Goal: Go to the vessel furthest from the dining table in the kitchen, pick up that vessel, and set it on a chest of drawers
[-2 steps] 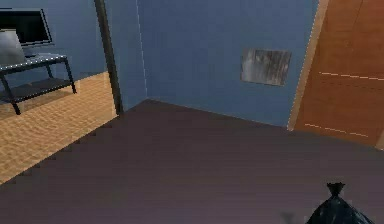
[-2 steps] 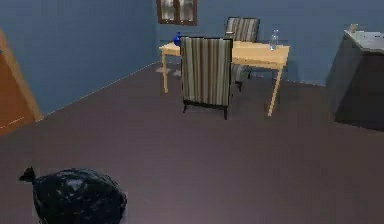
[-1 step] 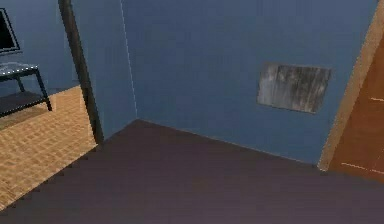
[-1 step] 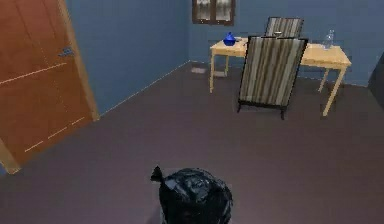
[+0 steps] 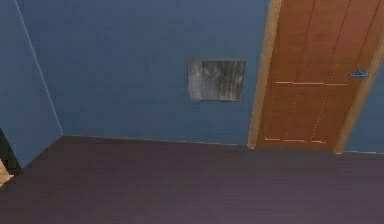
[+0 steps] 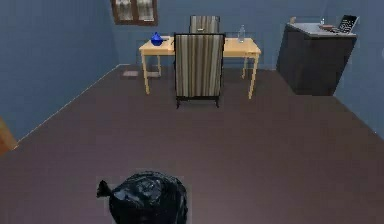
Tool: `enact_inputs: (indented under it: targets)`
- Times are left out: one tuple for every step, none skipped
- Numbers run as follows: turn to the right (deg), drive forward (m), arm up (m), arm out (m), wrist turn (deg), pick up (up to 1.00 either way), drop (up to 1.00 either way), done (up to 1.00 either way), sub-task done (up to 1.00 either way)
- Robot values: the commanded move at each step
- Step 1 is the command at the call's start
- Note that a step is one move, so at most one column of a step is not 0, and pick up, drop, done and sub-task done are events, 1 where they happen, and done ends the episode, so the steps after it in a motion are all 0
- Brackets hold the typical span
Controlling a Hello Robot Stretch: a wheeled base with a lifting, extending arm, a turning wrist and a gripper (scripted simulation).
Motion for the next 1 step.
enact_inputs:
  targets:
    - [3.0, 0.0, 0.0, 0.0, 0.0, 0.0, 0.0, 0.0, 0.0]
